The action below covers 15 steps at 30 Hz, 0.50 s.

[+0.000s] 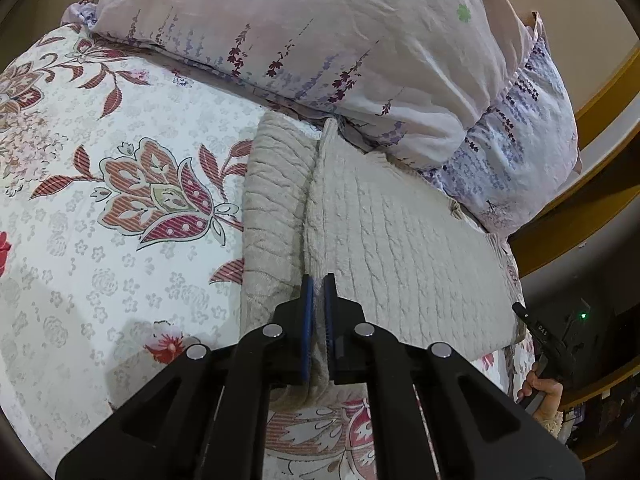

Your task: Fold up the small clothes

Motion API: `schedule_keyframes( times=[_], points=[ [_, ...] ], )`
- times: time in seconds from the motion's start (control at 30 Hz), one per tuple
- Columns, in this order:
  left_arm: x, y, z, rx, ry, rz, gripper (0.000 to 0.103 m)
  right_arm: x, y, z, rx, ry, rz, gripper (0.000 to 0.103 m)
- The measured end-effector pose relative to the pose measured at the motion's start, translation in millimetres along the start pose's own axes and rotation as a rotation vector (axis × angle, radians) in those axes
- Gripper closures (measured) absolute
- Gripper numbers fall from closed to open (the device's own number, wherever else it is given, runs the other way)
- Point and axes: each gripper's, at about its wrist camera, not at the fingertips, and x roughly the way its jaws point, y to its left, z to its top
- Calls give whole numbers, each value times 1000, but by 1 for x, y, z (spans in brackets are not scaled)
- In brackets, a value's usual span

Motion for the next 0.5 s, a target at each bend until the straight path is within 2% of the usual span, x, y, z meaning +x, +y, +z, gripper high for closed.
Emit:
schedule_keyframes(
  times=[0.23, 0.5],
  points=[
    [0, 1, -6, 13, 2, 7, 99, 0, 3, -9, -16, 23, -33, 94],
    [2, 6, -10, -16, -13, -12, 98, 4, 5, -13, -27, 35, -59, 92]
  ],
)
